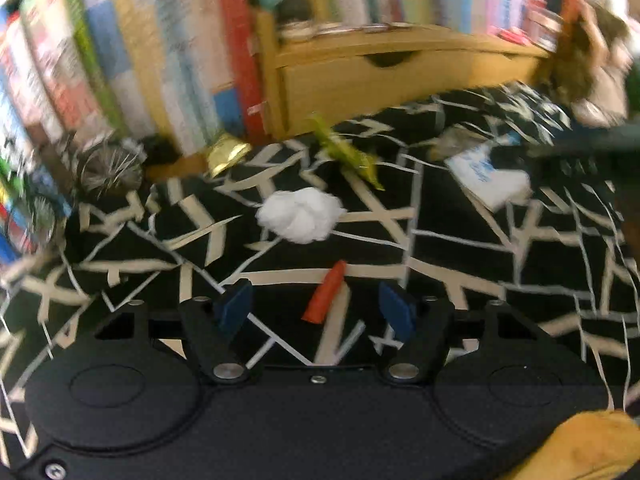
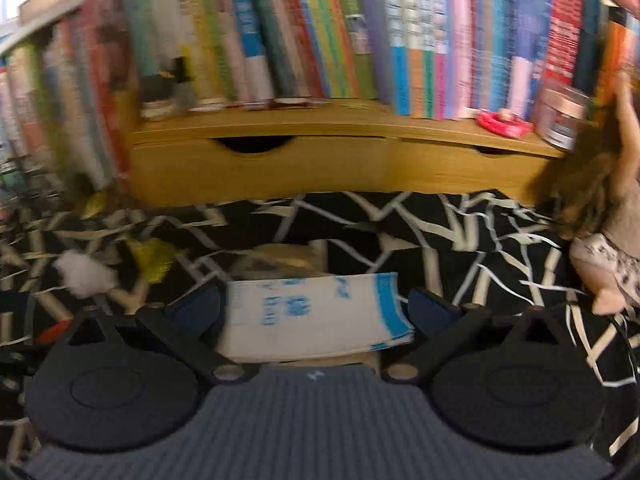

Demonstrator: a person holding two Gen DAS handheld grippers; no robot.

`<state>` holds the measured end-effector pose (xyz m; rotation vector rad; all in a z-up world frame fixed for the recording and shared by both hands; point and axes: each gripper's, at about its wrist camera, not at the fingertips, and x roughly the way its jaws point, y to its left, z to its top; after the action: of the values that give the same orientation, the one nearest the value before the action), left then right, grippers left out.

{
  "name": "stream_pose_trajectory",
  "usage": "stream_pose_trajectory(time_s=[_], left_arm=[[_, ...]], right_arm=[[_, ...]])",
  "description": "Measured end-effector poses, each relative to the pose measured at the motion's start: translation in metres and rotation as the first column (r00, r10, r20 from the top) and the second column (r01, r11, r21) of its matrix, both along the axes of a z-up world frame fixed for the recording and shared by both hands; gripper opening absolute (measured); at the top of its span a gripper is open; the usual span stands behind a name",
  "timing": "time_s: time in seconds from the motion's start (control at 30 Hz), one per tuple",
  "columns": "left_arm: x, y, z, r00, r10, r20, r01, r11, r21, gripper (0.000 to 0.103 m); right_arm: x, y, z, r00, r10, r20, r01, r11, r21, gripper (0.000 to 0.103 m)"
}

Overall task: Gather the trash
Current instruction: 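Swing both open tools back toward the items on the bed, then grasp the red stick with the left tool while the right tool grasps the white Bag packet, then carry the red stick and white Bag packet to the black bin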

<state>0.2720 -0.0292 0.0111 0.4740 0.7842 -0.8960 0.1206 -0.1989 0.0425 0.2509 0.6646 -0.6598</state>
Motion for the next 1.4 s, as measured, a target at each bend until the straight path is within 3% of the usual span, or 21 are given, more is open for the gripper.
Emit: stream_pose_trajectory(time_s=[0.1,0.3,0.37,0.5,0.6,0.67,0.77,1.1,1.4], left_arm=[[0.013,0.003,-0.008,0.997,0.061,-0.040,-0.063,0.997,-0.036,0.066],[0.016,0.006,-0.011,0.997,0.045,-0.063,-0.049,0.997,-0.065,0.060],[0.016,0.009,-0.006,0.996,0.051,-0.080,-0.058,0.994,-0.088,0.051],[0.010,0.012,-0.001,0.997,0.067,-0.039,-0.069,0.996,-0.059,0.014],[0.006,0.015,0.001,0.996,0.013,-0.085,-0.020,0.997,-0.073,0.010],[-0.003,0.015,0.001,0.997,-0.025,-0.073,0.020,0.998,-0.063,0.010],[-0.019,0.012,-0.001,0.998,-0.067,-0.016,0.067,0.997,-0.031,0.009],[-0.039,0.018,0.021,0.997,-0.077,0.012,0.078,0.995,-0.062,0.009],[-0.048,0.029,0.026,0.999,-0.043,0.003,0.044,0.997,-0.063,0.010]], right_arm=[[0.002,-0.007,-0.013,1.000,-0.019,0.003,0.019,0.999,0.037,0.103],[0.000,-0.031,-0.028,0.988,-0.155,0.000,0.153,0.974,0.167,0.103],[0.002,-0.032,-0.028,0.991,-0.131,-0.002,0.130,0.975,0.179,0.101],[0.011,-0.019,-0.027,0.997,-0.082,-0.017,0.083,0.990,0.118,0.075],[0.009,-0.015,-0.025,0.994,-0.107,-0.001,0.106,0.989,0.106,0.054],[0.007,-0.015,-0.023,0.994,-0.110,0.015,0.107,0.987,0.117,0.025],[0.002,-0.013,-0.019,0.995,-0.095,0.022,0.092,0.989,0.117,0.011],[-0.016,-0.001,0.025,0.991,-0.051,0.124,0.043,0.997,0.061,0.004],[-0.040,0.023,0.057,0.980,0.003,0.198,-0.019,0.997,0.077,0.003]])
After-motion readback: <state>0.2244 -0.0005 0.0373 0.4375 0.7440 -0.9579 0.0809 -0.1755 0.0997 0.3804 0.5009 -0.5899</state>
